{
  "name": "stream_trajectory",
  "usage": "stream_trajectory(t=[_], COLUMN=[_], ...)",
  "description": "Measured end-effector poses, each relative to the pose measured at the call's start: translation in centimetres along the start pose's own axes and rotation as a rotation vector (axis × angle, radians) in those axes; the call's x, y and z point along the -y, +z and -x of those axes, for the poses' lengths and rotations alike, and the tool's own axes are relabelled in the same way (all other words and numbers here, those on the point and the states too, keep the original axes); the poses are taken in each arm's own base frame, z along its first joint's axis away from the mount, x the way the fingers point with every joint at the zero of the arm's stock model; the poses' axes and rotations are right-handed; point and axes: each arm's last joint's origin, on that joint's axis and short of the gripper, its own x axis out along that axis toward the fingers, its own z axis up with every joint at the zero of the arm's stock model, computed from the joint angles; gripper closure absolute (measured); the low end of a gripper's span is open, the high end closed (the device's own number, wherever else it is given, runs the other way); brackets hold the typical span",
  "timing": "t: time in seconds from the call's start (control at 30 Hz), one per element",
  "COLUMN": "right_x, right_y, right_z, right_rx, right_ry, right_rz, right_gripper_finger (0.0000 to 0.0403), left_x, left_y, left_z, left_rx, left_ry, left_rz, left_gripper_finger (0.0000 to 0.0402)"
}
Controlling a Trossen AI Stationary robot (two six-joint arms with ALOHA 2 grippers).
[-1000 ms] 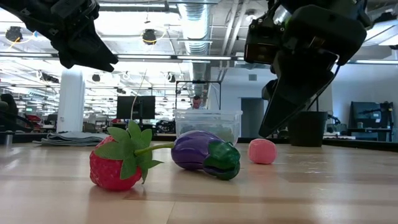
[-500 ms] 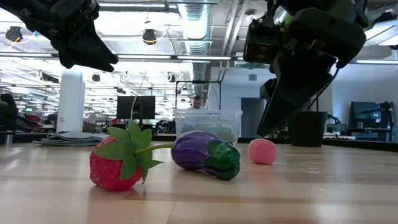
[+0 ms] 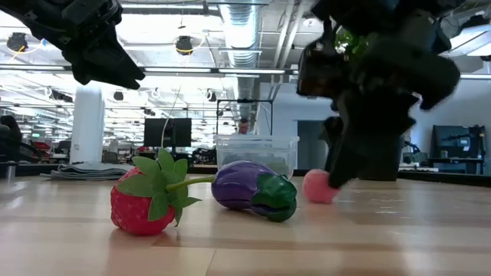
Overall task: Pick and placing Produce into tupperware
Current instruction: Put the peach into the transparent bin
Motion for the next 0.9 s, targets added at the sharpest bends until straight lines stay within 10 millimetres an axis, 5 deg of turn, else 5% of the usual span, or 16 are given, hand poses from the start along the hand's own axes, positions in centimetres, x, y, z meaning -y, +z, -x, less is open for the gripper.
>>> stream_trajectory(t=[0.9], right_x=[0.33], right_y=[0.75], right_z=[0.03], right_rx=[0.059], right_ry=[-0.001], right_rz=[-0.017], right_gripper_finger=[0.0163], left_x=[-0.08], left_y=[-0.10], left_z=[0.00], left_rx=[-0.008], left_ry=[0.007], left_rz=[-0.008], left_gripper_finger=[0.0221])
